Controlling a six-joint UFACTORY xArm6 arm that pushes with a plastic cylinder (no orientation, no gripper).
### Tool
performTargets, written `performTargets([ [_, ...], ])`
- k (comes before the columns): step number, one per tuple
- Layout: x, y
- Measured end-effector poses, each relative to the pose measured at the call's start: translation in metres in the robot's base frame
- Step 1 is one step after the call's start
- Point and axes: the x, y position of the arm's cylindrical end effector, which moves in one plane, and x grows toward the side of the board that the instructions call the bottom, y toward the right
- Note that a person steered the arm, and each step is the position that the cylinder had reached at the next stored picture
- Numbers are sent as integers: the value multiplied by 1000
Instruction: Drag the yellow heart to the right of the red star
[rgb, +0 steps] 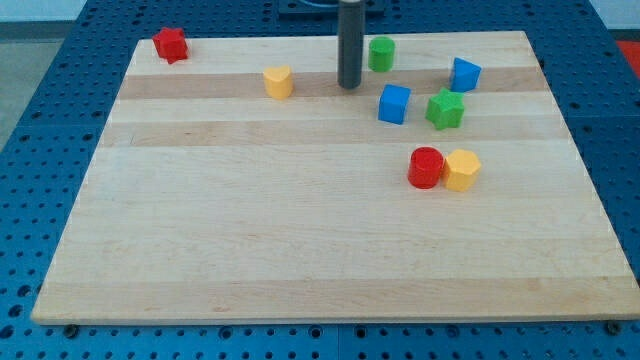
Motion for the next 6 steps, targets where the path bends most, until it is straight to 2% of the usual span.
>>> performTargets([
  [1,39,-39],
  [2,30,-99],
  [4,-53,-74],
  [6,-63,-71],
])
